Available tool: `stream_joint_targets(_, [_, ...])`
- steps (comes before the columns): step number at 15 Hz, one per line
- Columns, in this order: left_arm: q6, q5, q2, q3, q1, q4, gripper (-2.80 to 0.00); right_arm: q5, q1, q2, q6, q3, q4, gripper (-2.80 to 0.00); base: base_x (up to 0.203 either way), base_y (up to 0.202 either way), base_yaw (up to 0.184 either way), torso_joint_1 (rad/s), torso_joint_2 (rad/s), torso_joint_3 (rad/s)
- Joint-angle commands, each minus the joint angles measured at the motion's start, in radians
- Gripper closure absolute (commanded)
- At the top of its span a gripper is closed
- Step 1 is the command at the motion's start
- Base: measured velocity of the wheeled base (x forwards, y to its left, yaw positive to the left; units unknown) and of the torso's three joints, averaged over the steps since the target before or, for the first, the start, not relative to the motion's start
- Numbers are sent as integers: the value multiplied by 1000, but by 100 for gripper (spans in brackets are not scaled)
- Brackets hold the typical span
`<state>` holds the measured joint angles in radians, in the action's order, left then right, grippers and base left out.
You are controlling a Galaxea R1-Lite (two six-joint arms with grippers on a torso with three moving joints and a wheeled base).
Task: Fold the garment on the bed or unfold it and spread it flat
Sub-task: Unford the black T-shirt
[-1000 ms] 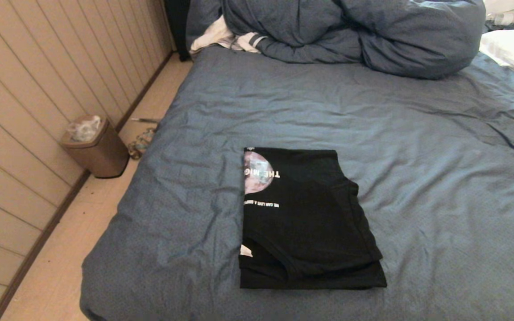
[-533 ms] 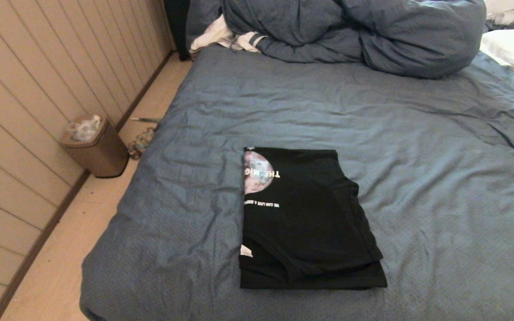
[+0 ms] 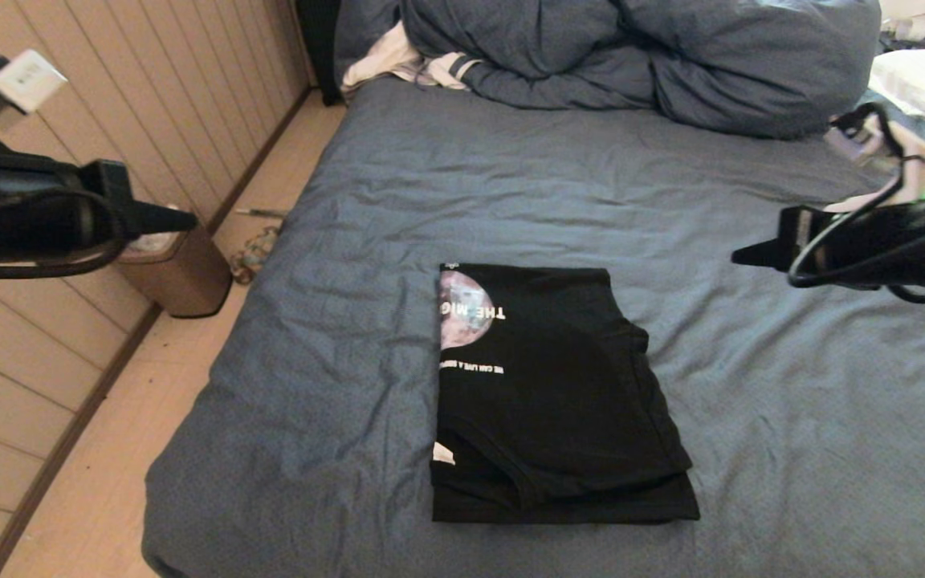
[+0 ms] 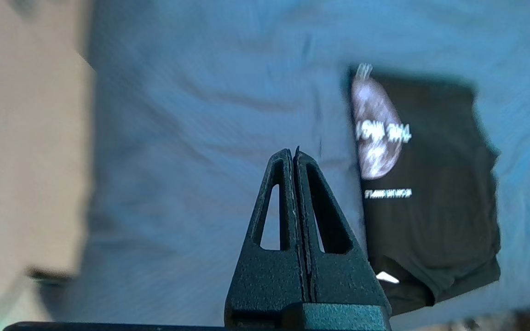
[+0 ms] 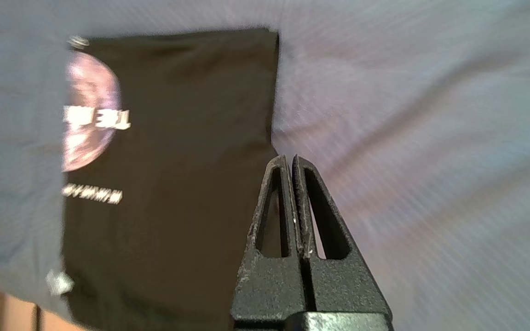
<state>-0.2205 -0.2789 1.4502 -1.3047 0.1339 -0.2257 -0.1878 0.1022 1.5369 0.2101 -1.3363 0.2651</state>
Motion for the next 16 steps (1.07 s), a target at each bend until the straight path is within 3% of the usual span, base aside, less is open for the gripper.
stream_joint_targets(1, [-44,3,210,-17,65,37,0,-16,6,251,7,-104,11,0,0,0,0,0,0,0])
stream_joint_targets(4, [-102,49,333,-8,154,200,0,-46,9,377,9,-196,20,0,0,0,0,0,0,0])
stream_joint_targets(7, [-119,59,369,-19,168,223,0,-90,27,423,13,-209,19,0,0,0,0,0,0,0])
stream_joint_targets(10, [-202,76,374,-5,170,331,0,-108,27,445,11,-244,19,0,0,0,0,0,0,0])
stream_joint_targets(11, [-202,79,370,12,173,346,0,-110,29,440,8,-246,17,-280,0,0,0,0,0,0])
stream_joint_targets(16, [-206,93,337,53,174,378,0,-106,70,457,20,-320,18,-280,0,0,0,0,0,0])
